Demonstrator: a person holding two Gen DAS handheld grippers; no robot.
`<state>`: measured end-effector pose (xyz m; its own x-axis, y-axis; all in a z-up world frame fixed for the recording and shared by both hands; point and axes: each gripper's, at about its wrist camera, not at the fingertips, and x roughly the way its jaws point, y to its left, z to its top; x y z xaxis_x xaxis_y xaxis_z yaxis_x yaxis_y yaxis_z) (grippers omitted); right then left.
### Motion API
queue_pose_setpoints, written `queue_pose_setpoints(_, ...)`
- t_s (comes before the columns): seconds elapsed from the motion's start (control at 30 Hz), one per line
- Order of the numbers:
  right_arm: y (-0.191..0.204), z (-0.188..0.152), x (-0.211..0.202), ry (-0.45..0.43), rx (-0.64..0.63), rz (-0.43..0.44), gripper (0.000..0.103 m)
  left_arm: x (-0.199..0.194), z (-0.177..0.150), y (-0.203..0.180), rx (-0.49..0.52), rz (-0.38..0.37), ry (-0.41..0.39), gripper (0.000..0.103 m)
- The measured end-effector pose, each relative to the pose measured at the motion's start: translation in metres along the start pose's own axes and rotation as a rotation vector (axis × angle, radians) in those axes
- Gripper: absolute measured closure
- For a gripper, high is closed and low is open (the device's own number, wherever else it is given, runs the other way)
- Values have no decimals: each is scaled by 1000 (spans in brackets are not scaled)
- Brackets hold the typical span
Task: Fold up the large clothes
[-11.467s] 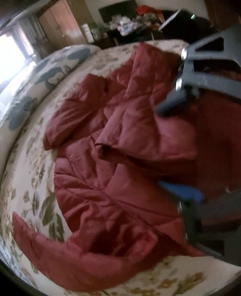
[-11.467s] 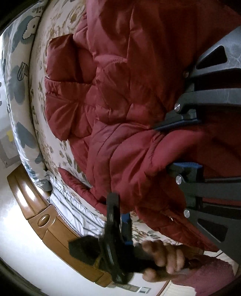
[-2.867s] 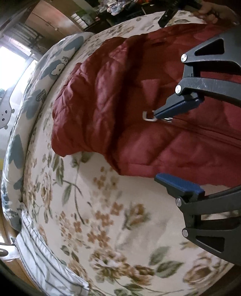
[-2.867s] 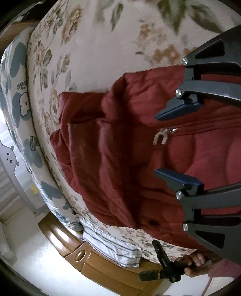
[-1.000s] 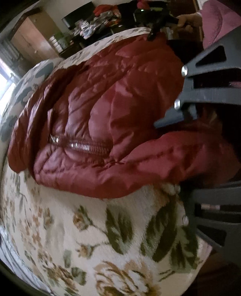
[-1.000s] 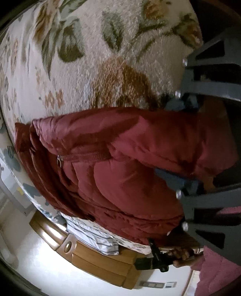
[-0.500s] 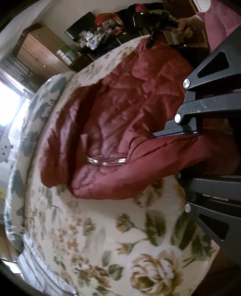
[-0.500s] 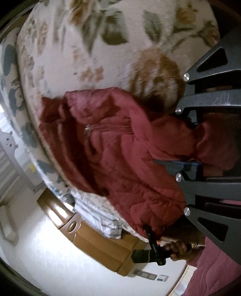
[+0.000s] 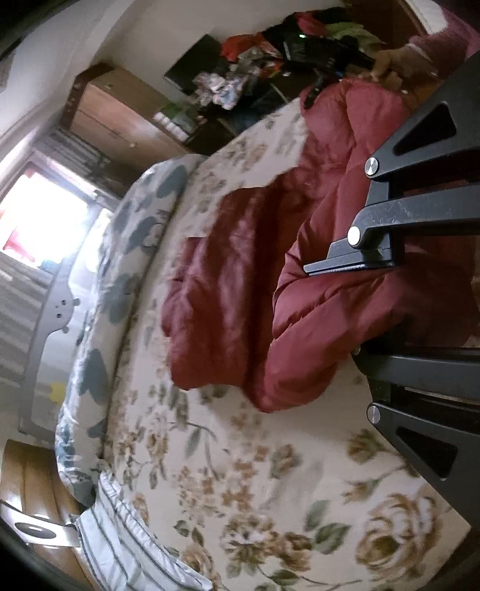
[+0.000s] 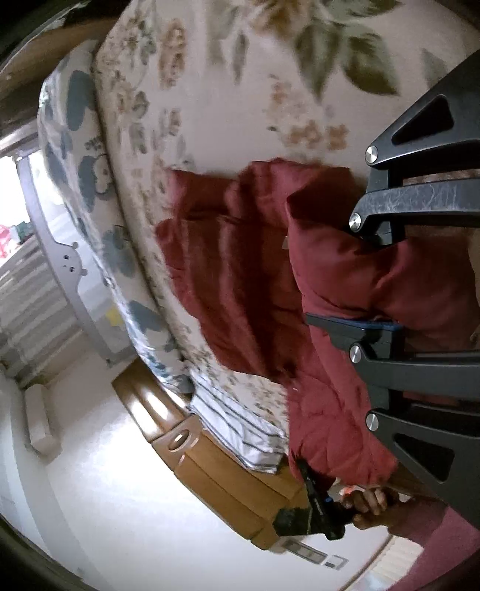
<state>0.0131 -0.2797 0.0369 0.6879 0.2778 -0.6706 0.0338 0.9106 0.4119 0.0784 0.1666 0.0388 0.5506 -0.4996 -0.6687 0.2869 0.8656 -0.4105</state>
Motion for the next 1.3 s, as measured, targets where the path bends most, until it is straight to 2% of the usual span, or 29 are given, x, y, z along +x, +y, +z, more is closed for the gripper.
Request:
queue_pose_setpoints(0.4,-7,74,37,-90,19,-100,78,50,62,-2,-13,69,-45,86)
queue_pose_setpoints(0.67,-23,118,80,-107,66,-153,78,97,104,1,-17,124,-57,85)
queue_pose_setpoints(0.83,-44,138,114,-106,125,-219,77,145,129,8,-31,192,-61,84)
queue_pose_setpoints(0.97,-66,147,143,-86,179,-236,77,185,145,15,-37,214,-36,84)
queue_pose_setpoints(1.3,-94,165,204,-49,207,-310,77,272,180,39,-66,275,31,81)
